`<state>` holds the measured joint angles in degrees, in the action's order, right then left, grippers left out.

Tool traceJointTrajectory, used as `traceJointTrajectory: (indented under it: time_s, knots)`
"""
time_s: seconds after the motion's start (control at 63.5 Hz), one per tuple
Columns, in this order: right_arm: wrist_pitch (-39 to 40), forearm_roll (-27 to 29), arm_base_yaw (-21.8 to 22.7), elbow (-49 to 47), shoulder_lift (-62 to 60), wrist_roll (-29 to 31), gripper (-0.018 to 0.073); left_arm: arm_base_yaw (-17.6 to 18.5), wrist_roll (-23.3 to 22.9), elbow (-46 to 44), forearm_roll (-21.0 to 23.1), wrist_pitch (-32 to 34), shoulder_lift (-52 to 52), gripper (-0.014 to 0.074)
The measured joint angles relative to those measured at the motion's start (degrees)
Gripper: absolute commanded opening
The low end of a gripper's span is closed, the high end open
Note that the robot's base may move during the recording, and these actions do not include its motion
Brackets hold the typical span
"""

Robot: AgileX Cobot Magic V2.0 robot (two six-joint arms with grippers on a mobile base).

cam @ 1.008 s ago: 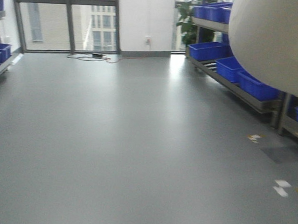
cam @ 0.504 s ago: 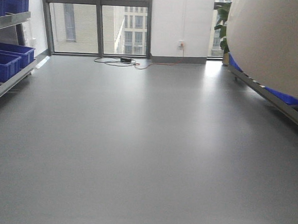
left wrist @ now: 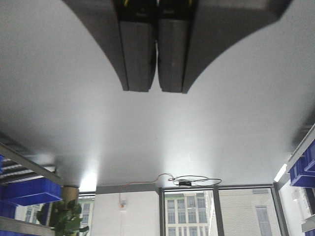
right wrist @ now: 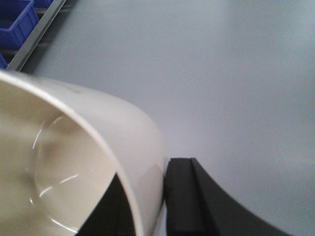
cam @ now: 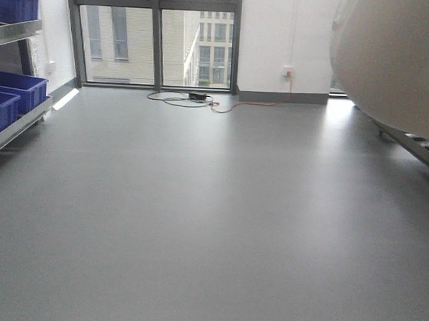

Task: Move white bin to right shelf second layer
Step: 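Keep holding the bin while driving toward the blue-crate shelf rack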

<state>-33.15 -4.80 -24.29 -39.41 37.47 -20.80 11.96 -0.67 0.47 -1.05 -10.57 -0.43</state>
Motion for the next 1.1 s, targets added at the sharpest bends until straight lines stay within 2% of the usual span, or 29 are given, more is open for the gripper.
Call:
traceJointTrajectory:
  time_s: [1.102]
  knots:
    - [-0.01,-0.02,0.09,0.0,0.5,0.0,0.0055,0.0,0.0,0.0,0.0,0.0,0.0,0.0085]
